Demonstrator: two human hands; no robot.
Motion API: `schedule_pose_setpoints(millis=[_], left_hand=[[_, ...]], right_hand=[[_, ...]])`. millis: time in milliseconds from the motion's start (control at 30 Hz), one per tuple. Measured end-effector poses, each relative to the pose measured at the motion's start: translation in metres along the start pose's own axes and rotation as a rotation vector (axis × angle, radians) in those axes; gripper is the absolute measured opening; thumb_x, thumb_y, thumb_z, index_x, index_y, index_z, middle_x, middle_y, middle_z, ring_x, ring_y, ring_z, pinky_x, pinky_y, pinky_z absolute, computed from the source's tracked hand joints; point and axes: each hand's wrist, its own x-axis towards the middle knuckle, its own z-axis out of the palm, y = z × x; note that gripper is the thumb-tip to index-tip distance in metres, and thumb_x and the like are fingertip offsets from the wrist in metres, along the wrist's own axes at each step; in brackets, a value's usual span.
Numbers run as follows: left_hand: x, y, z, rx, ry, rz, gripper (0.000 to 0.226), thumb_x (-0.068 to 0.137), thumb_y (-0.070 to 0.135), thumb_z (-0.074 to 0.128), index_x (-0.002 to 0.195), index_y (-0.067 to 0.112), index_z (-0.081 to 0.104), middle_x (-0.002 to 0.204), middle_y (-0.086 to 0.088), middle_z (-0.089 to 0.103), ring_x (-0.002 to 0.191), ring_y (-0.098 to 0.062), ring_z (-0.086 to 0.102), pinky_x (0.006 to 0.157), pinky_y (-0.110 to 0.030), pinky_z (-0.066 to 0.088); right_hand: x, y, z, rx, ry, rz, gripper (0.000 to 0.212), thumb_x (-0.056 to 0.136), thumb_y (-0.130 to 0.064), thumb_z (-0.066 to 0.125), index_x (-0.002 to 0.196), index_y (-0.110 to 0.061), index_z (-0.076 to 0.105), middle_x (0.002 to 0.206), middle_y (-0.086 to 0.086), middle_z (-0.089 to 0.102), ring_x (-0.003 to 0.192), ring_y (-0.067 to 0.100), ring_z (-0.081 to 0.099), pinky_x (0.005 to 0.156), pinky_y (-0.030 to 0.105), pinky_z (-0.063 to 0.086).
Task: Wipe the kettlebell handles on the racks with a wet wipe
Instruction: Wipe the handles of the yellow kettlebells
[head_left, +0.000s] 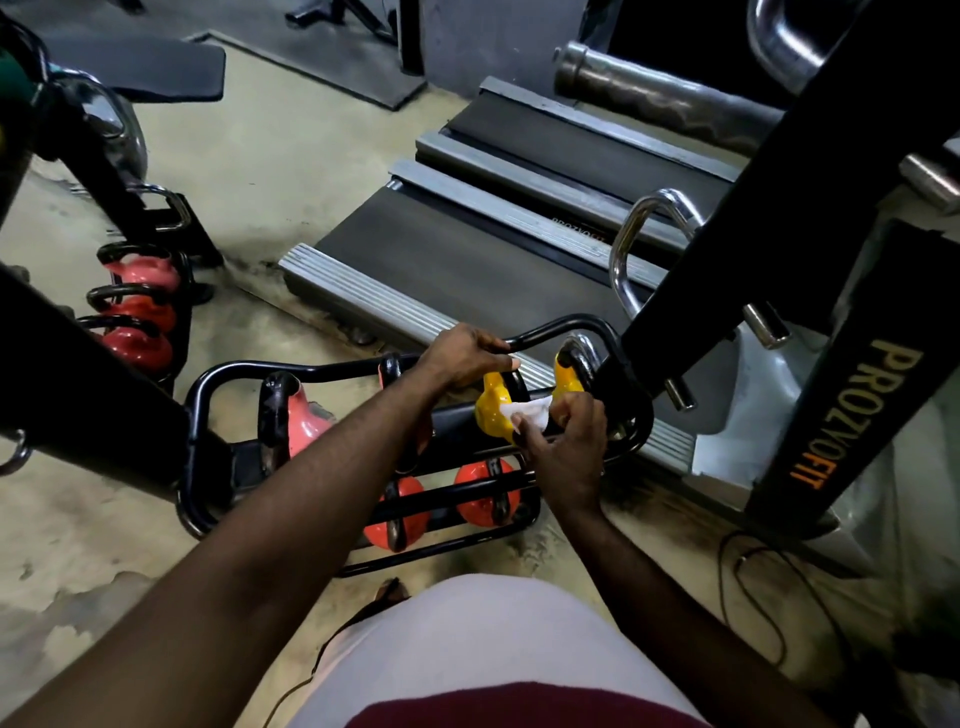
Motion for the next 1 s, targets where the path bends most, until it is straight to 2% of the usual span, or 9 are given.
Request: schedule_pose_setpoints(millis=[167, 267, 367, 467, 533, 667, 800, 900, 1000], left_hand=[[-0.001, 0.002, 0.007, -0.026, 0.003, 0.007, 0.044, 0.072, 0.052, 0.081, 0.108, 0.028, 0.076, 0.108, 0.010, 0.075, 0.101, -0.006, 0.068, 0.095, -0.034, 0.054], [-0.002, 0.004, 0.006, -0.010, 0.002, 0.017, 0.040, 0.077, 0.045, 0.080, 0.111, 0.025, 0.075, 0.110, 0.006, 0.074, 0.103, -0.008, 0.068, 0.096, -0.033, 0.053], [-0.003, 0.004, 0.005, -0.023, 0.000, 0.016, 0.037, 0.080, 0.039, 0.079, 0.113, 0.024, 0.074, 0.112, 0.002, 0.074, 0.105, -0.012, 0.068, 0.096, -0.034, 0.053], [-0.006, 0.000, 0.006, -0.063, -0.016, 0.008, 0.039, 0.079, 0.037, 0.080, 0.114, 0.019, 0.074, 0.111, -0.003, 0.074, 0.104, -0.018, 0.069, 0.095, -0.036, 0.054], [-0.008, -0.001, 0.008, -0.075, 0.002, 0.014, 0.043, 0.076, 0.037, 0.082, 0.114, 0.018, 0.074, 0.109, -0.004, 0.074, 0.102, -0.018, 0.069, 0.095, -0.039, 0.054], [-0.007, 0.003, 0.009, -0.039, 0.009, 0.041, 0.045, 0.074, 0.042, 0.080, 0.116, 0.026, 0.072, 0.114, 0.003, 0.072, 0.105, -0.011, 0.067, 0.097, -0.036, 0.052], [-0.006, 0.005, 0.009, -0.039, 0.024, 0.032, 0.036, 0.079, 0.039, 0.079, 0.112, 0.026, 0.074, 0.115, 0.006, 0.073, 0.107, -0.007, 0.066, 0.100, -0.033, 0.051], [-0.007, -0.002, 0.007, -0.044, 0.044, 0.005, 0.043, 0.072, 0.047, 0.079, 0.111, 0.028, 0.075, 0.105, 0.010, 0.075, 0.100, -0.004, 0.068, 0.095, -0.031, 0.054], [-0.008, -0.002, 0.009, -0.053, -0.003, 0.028, 0.049, 0.070, 0.044, 0.079, 0.115, 0.025, 0.073, 0.094, 0.013, 0.076, 0.092, -0.001, 0.070, 0.093, -0.034, 0.055]], right_hand=[[0.019, 0.001, -0.002, 0.325, -0.163, 0.290, 0.018, 0.081, -0.025, 0.078, 0.091, -0.023, 0.062, 0.087, -0.005, 0.069, 0.081, 0.011, 0.066, 0.074, 0.030, 0.055], [0.042, -0.003, 0.005, 0.488, -0.278, 0.438, 0.003, 0.089, -0.018, 0.071, 0.089, -0.017, 0.068, 0.083, -0.001, 0.071, 0.075, 0.011, 0.067, 0.070, 0.028, 0.054], [0.062, -0.015, 0.012, 0.571, -0.457, 0.638, 0.012, 0.097, -0.013, 0.057, 0.092, -0.014, 0.068, 0.074, -0.001, 0.068, 0.065, 0.011, 0.061, 0.061, 0.025, 0.046], [0.063, -0.024, 0.004, 0.608, -0.592, 0.713, 0.024, 0.096, -0.010, 0.046, 0.075, -0.019, 0.054, 0.058, -0.006, 0.051, 0.041, 0.002, 0.044, 0.040, 0.017, 0.032], [0.053, -0.021, -0.005, 0.676, -0.621, 0.745, 0.025, 0.095, -0.011, 0.044, 0.072, -0.018, 0.051, 0.052, -0.006, 0.047, 0.036, 0.001, 0.038, 0.034, 0.015, 0.027], [0.026, 0.000, -0.018, 0.679, -0.594, 0.647, 0.016, 0.097, -0.018, 0.053, 0.087, -0.020, 0.066, 0.065, -0.007, 0.056, 0.047, 0.003, 0.041, 0.042, 0.017, 0.029], [0.021, 0.009, -0.019, 0.617, -0.446, 0.456, 0.003, 0.089, -0.017, 0.071, 0.089, -0.017, 0.068, 0.081, 0.003, 0.070, 0.072, 0.014, 0.065, 0.062, 0.026, 0.051], [0.031, -0.008, 0.002, 0.304, -0.345, 0.167, 0.023, 0.076, -0.021, 0.079, 0.072, -0.026, 0.057, 0.079, 0.001, 0.061, 0.075, 0.021, 0.060, 0.067, 0.031, 0.048], [0.031, -0.025, 0.016, 0.061, -0.259, -0.013, 0.028, 0.074, -0.015, 0.074, 0.075, -0.026, 0.048, 0.090, -0.004, 0.044, 0.079, 0.016, 0.049, 0.069, 0.026, 0.038]])
